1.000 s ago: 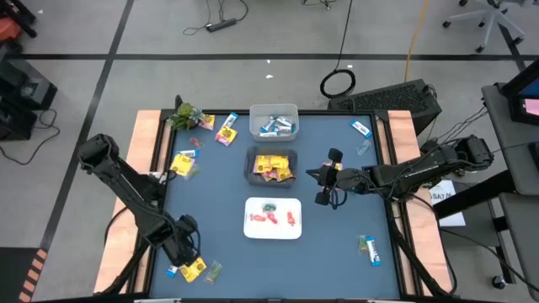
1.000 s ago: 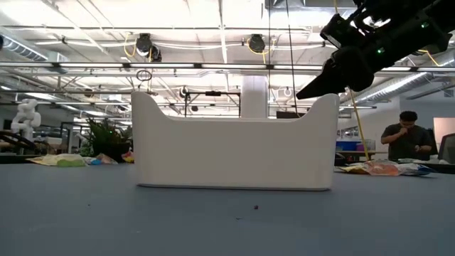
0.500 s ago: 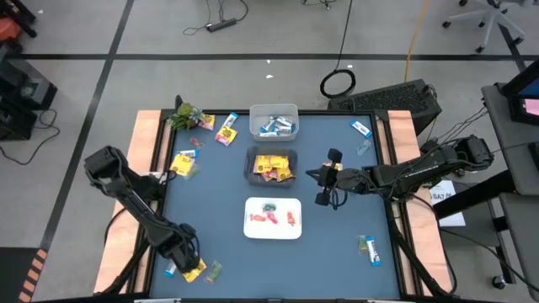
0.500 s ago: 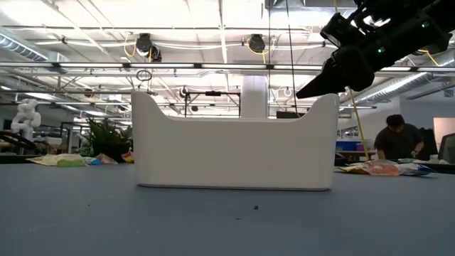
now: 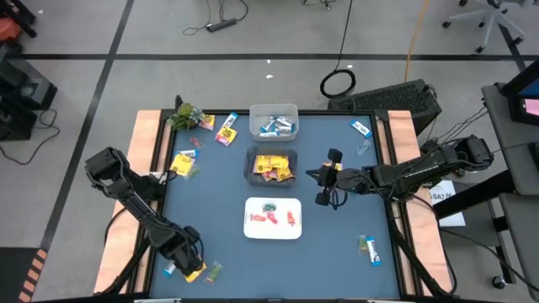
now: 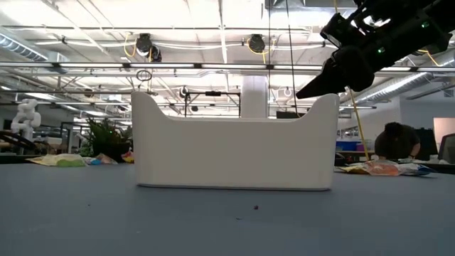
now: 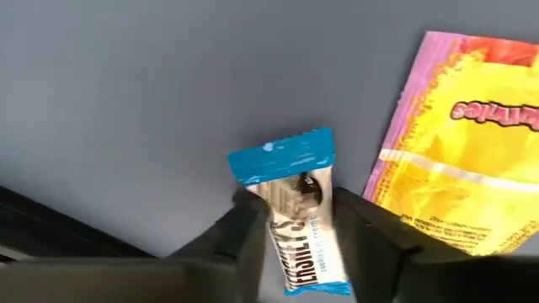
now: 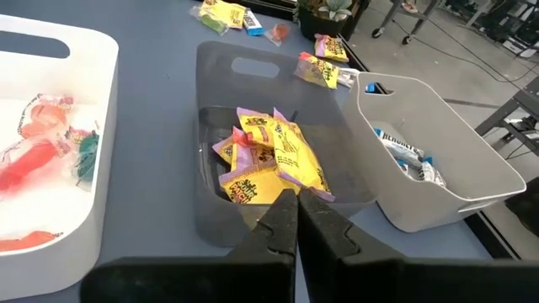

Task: Sort candy
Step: Put the white chocolate bar into the gray bin

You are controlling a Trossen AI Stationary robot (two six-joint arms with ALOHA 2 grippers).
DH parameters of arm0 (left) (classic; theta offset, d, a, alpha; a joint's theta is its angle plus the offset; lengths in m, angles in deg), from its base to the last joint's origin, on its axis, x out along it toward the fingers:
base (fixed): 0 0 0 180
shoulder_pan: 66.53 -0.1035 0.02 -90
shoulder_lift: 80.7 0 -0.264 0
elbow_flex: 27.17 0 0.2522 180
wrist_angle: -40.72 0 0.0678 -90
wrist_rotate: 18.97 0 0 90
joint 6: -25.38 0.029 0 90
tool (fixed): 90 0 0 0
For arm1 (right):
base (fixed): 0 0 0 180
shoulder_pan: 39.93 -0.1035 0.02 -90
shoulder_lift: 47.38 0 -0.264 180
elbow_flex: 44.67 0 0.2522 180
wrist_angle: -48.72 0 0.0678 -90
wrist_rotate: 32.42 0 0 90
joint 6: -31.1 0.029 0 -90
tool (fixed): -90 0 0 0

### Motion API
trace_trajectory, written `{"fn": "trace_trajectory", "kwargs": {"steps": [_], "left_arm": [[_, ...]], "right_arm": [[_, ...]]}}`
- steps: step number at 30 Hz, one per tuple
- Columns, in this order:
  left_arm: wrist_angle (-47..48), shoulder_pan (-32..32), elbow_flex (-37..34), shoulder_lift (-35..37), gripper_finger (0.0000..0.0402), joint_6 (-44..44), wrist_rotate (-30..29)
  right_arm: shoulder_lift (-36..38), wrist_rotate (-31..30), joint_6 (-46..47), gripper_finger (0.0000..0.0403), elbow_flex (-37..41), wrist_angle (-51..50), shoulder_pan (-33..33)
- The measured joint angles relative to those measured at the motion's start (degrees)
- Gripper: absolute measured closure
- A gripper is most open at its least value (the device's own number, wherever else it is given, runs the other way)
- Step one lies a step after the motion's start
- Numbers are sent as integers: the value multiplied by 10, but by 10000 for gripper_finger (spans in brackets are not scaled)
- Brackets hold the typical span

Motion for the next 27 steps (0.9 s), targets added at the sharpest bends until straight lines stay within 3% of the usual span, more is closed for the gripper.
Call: {"fn": "trace_trajectory", "kwargs": {"steps": [5, 12, 27], "left_arm": [[25, -12, 13, 6, 338, 53, -12], [33, -43, 13, 40, 387, 118, -74], [64, -134, 14, 95, 399, 269, -189]], "right_arm": [[0, -1, 0, 403, 0, 0, 0], [0, -1, 0, 403, 0, 0, 0], [0, 0, 2, 403, 0, -3, 0]]}}
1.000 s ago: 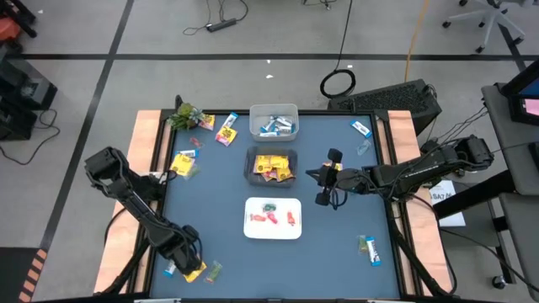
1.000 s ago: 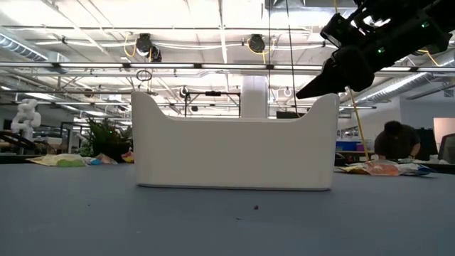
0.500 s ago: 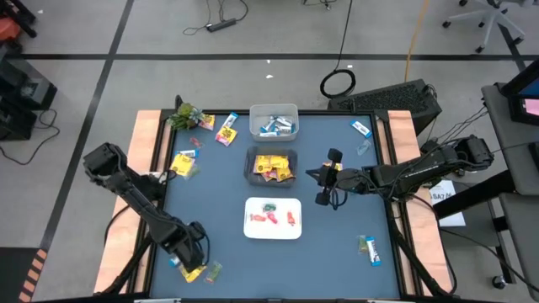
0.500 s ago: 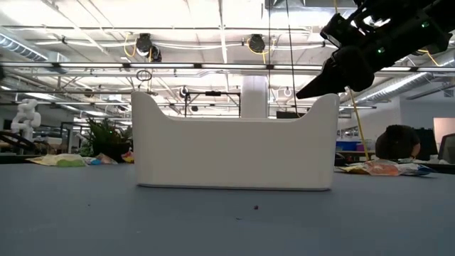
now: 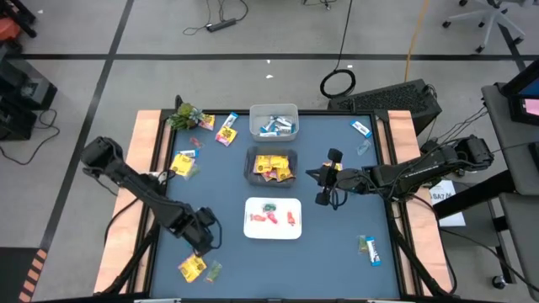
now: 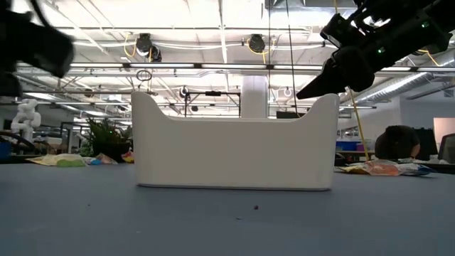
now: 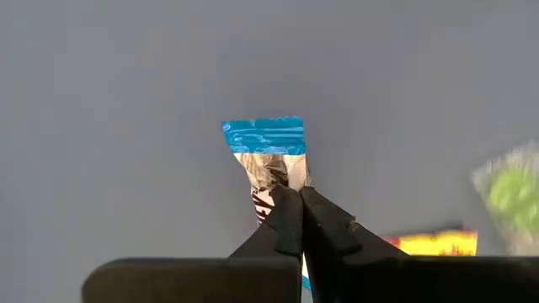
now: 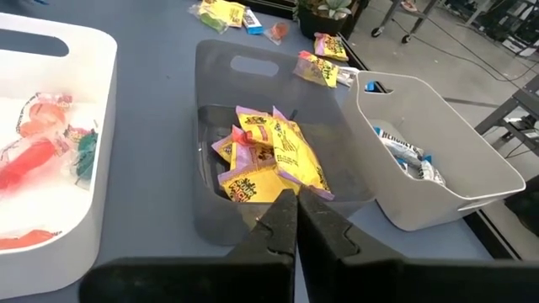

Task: Sort candy
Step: Put the white chocolate bar into the gray bin

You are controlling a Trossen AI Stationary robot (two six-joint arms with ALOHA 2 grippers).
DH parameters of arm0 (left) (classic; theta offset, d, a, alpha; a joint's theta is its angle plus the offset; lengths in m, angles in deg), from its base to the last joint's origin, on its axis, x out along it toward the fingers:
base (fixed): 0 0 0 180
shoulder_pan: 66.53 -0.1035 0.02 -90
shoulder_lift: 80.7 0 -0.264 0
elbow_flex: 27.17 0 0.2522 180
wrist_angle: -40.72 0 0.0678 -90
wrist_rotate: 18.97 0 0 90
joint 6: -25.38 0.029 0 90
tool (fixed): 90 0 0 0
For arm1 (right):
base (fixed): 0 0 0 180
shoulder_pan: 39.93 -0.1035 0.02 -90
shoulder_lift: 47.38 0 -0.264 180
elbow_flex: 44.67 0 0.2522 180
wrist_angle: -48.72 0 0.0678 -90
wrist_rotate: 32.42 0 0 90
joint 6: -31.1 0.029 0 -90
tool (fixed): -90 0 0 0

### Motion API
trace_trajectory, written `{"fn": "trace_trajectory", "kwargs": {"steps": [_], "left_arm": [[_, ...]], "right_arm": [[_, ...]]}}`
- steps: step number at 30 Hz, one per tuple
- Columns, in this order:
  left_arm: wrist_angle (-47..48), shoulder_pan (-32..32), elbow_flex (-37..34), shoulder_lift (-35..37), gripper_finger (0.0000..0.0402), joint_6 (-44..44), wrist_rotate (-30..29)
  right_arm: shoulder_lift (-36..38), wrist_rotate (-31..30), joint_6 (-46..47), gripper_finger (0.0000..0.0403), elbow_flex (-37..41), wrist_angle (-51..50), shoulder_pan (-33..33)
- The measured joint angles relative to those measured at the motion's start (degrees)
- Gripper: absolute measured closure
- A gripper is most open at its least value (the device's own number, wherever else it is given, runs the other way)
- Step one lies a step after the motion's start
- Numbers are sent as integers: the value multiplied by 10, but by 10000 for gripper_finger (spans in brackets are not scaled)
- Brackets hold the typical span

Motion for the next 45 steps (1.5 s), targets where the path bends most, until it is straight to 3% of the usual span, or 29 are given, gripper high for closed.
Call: {"fn": "trace_trajectory", "kwargs": {"steps": [6, 17, 24, 35, 39, 45], "left_arm": [[16, -40, 0, 21, 400, 43, -90], [18, -120, 0, 58, 400, 167, -190], [5, -146, 1, 75, 401, 217, -203], [-54, -135, 1, 75, 400, 253, -235], [-54, -132, 1, 54, 372, 251, -230], [-85, -134, 1, -2, 277, 209, -216]], "right_arm": [[0, 1, 12, 403, 0, -1, 0], [0, 2, 15, 403, 0, -1, 0], [0, 2, 15, 403, 0, -1, 0], [0, 2, 15, 403, 0, -2, 0], [0, 2, 15, 403, 0, -2, 0], [0, 2, 20, 403, 0, -2, 0]]}}
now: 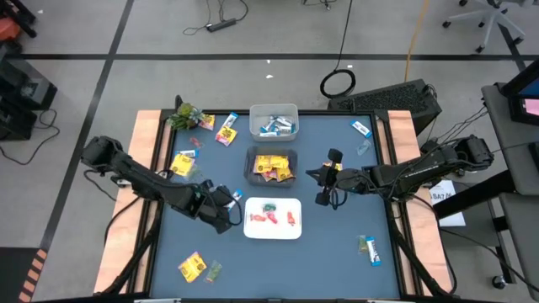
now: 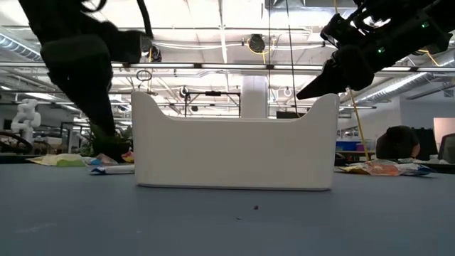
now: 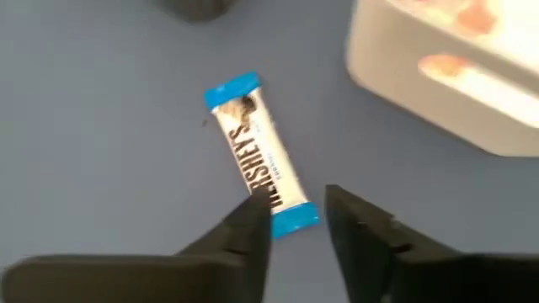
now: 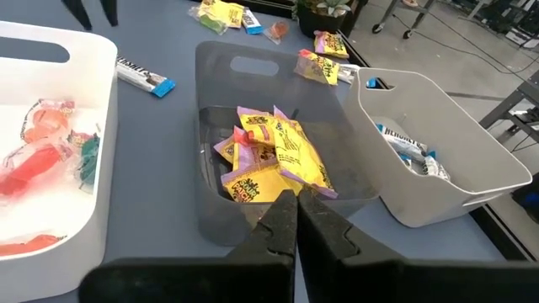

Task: Sort candy
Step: Put the white chocolate bar into the gray bin

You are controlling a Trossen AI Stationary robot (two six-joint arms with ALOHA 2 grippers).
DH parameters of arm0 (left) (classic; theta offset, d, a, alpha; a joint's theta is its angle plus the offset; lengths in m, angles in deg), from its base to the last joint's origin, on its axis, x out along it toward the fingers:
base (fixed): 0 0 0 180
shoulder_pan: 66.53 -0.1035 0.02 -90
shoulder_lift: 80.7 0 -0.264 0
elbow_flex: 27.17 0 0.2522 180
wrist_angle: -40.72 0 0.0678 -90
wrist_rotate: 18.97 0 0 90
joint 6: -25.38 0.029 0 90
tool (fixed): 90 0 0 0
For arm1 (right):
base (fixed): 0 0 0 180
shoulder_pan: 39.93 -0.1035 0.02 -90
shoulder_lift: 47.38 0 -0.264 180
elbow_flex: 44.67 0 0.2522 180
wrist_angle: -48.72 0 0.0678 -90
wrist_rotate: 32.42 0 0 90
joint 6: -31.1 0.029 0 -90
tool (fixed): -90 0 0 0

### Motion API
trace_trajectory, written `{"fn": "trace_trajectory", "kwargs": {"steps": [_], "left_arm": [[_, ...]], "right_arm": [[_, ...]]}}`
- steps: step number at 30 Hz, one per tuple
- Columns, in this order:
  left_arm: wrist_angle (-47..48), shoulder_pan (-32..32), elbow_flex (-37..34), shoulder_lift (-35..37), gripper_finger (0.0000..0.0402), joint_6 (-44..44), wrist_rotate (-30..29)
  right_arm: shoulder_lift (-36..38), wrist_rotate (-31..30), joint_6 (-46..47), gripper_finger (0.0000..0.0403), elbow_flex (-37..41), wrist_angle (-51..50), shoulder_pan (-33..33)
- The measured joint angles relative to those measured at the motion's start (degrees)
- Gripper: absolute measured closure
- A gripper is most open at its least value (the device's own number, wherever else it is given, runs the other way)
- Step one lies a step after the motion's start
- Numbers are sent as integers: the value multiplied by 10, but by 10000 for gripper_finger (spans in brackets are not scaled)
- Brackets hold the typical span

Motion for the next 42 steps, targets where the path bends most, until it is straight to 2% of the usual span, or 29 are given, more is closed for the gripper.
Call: {"fn": "trace_trajectory", "kwargs": {"steps": [5, 8, 11, 19, 24, 32, 35, 38, 42], "left_arm": [[4, -21, 0, -47, 184, -44, 18], [1, -36, 0, -74, 147, -47, 21], [-8, -53, -1, -98, 134, -36, 21], [-22, -82, 2, -125, 134, -2, 45], [-27, -80, 2, -126, 178, 33, 50], [-32, -77, 0, -117, 327, 79, 69], [-26, -77, -2, -98, 369, 85, 62], [-7, -79, -5, -71, 395, 89, 59], [17, -77, -3, -35, 398, 89, 46]], "right_arm": [[0, 0, 0, 403, 0, 0, 0], [0, 0, 0, 403, 0, 0, 0], [0, 0, 0, 403, 0, 0, 0], [0, 0, 0, 403, 0, -3, 0], [0, 0, 2, 403, 0, -4, 0], [0, 0, 2, 403, 0, -5, 0], [0, 0, 2, 403, 0, -5, 0], [0, 0, 2, 403, 0, -5, 0], [0, 0, 2, 403, 0, -5, 0]]}}
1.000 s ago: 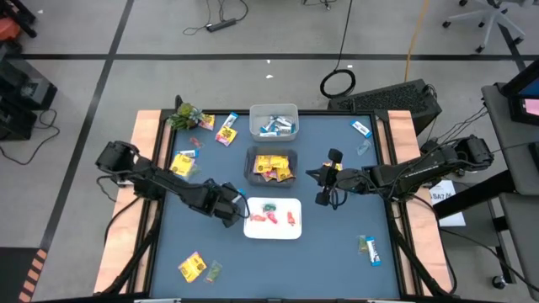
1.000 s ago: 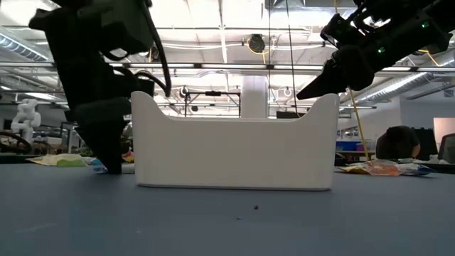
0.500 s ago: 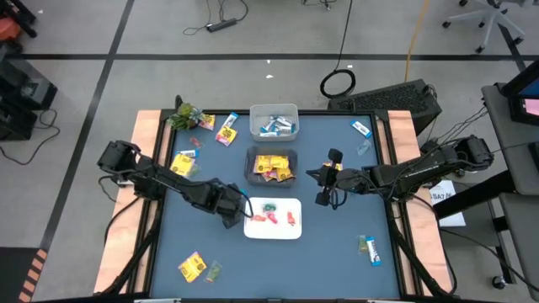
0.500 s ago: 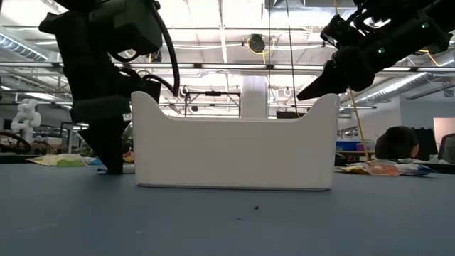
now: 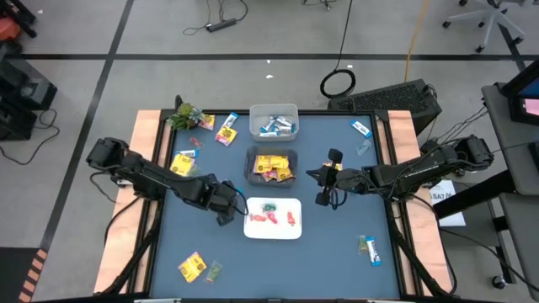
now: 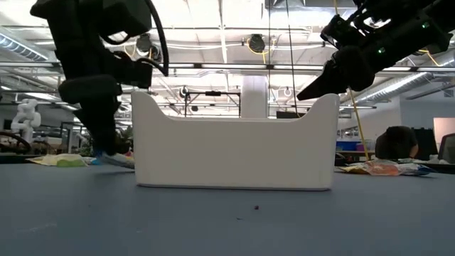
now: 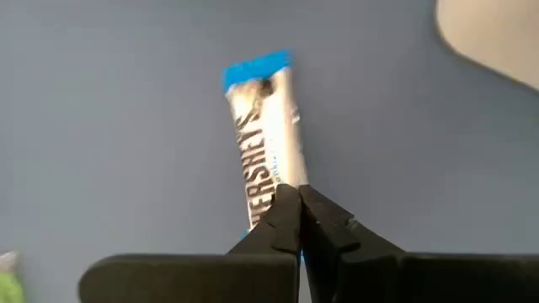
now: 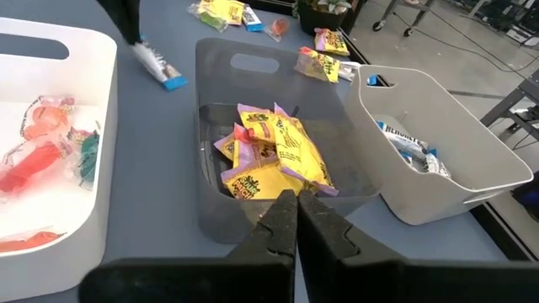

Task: Sort candy
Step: Put the white chocolate bar into the gray bin

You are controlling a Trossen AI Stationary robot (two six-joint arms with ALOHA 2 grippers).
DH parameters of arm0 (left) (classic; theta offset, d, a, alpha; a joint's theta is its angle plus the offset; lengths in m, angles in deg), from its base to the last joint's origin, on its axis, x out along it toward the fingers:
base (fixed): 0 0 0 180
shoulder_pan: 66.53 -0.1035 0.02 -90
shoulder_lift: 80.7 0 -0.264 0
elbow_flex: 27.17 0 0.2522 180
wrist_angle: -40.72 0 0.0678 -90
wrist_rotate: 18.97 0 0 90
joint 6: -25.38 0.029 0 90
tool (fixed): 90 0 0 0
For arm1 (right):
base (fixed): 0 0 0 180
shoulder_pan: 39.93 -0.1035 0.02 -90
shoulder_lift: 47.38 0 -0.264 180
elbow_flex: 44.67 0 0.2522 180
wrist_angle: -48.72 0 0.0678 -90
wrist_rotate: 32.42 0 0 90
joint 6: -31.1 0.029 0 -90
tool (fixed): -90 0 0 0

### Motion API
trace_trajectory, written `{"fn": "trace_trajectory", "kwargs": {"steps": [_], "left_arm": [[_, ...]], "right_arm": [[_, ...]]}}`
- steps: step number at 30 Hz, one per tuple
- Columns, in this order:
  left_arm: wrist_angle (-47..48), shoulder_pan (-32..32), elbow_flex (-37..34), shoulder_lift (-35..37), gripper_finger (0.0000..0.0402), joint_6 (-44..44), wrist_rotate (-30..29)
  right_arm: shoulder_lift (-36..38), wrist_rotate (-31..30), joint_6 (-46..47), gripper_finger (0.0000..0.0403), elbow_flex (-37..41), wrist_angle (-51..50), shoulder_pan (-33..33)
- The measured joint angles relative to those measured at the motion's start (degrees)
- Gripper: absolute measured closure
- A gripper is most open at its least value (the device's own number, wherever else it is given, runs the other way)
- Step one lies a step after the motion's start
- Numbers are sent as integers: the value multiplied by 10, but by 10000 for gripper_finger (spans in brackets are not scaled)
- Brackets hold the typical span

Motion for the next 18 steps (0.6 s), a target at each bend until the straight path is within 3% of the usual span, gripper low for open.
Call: {"fn": "trace_trajectory", "kwargs": {"steps": [11, 18], "left_arm": [[20, 0, 1, 79, 400, 1, -33], [14, 4, -10, 69, 381, 1, -24]], "right_arm": [[0, 0, 0, 403, 0, 0, 0], [0, 0, 0, 403, 0, 0, 0]]}}
